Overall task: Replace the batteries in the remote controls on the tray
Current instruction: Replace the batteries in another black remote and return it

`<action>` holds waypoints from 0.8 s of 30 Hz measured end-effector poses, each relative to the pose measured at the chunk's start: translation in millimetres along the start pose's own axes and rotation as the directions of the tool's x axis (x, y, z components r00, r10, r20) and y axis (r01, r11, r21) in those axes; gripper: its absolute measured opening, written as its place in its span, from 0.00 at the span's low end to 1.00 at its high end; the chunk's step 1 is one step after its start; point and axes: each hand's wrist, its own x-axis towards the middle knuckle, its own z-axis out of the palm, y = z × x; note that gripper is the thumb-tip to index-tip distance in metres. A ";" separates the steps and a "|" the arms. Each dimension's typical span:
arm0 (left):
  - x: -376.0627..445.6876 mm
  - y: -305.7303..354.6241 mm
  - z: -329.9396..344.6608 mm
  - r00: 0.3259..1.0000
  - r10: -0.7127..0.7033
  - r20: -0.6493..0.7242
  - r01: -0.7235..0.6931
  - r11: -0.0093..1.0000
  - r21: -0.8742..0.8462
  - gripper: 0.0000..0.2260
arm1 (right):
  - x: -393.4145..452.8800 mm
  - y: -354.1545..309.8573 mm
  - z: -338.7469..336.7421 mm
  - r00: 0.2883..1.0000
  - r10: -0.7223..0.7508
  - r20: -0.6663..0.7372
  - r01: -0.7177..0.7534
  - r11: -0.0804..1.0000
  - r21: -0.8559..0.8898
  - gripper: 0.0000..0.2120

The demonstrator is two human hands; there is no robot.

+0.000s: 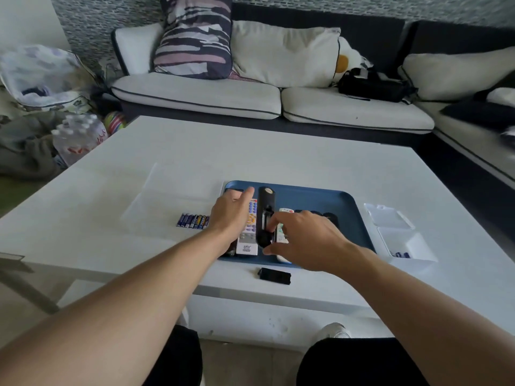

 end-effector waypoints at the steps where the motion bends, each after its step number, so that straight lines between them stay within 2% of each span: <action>1: -2.9 2.3 0.1 0.997 -0.046 0.069 0.048 0.998 -0.032 0.25 | -2.1 -0.5 -4.1 1.000 -0.008 -0.021 0.008 1.000 0.011 0.16; 3: -9.5 6.7 1.4 0.950 -0.119 0.288 0.158 0.980 -0.117 0.29 | -5.1 -2.7 -8.3 0.999 -0.016 -0.042 0.017 1.000 0.019 0.16; 5: -19.4 11.6 2.0 0.885 -0.119 0.450 0.221 0.958 -0.182 0.27 | -6.7 -4.5 -8.8 0.998 -0.017 -0.066 0.019 0.999 0.033 0.15; 7: -23.2 15.0 2.9 0.883 -0.090 0.461 0.197 0.962 -0.189 0.22 | -6.8 -4.0 -9.0 0.997 -0.004 -0.072 0.010 0.997 0.080 0.13; 9: -24.5 15.6 2.5 0.909 -0.109 0.403 0.210 0.953 -0.217 0.17 | -5.5 0.8 -8.5 0.999 0.051 -0.015 -0.045 0.959 0.279 0.11; 11: -24.3 15.1 0.3 0.926 -0.147 0.349 0.243 0.937 -0.251 0.15 | -4.4 8.0 -8.2 0.985 0.116 0.126 -0.168 0.803 0.572 0.11; 13: -22.6 12.5 -2.2 0.926 -0.173 0.335 0.266 0.930 -0.253 0.16 | -5.2 15.2 -9.8 0.942 0.116 0.313 -0.323 0.561 0.762 0.10; 15: -22.6 10.6 -2.0 0.922 -0.190 0.339 0.288 0.920 -0.267 0.17 | -4.4 22.9 -11.6 0.896 0.065 0.439 -0.439 0.276 0.855 0.11; 17: -22.6 9.4 -4.3 0.916 -0.194 0.352 0.300 0.913 -0.278 0.17 | -2.3 27.8 -14.1 0.883 0.043 0.468 -0.470 0.089 0.878 0.14; 21: -25.8 13.6 -3.5 0.909 -0.160 0.384 0.274 0.925 -0.263 0.15 | -0.2 29.7 -16.8 0.915 0.064 0.398 -0.399 0.009 0.917 0.12; 24: -27.3 15.6 -1.5 0.890 -0.127 0.438 0.262 0.929 -0.262 0.14 | 1.2 29.1 -17.4 0.927 0.049 0.373 -0.371 -0.049 0.928 0.07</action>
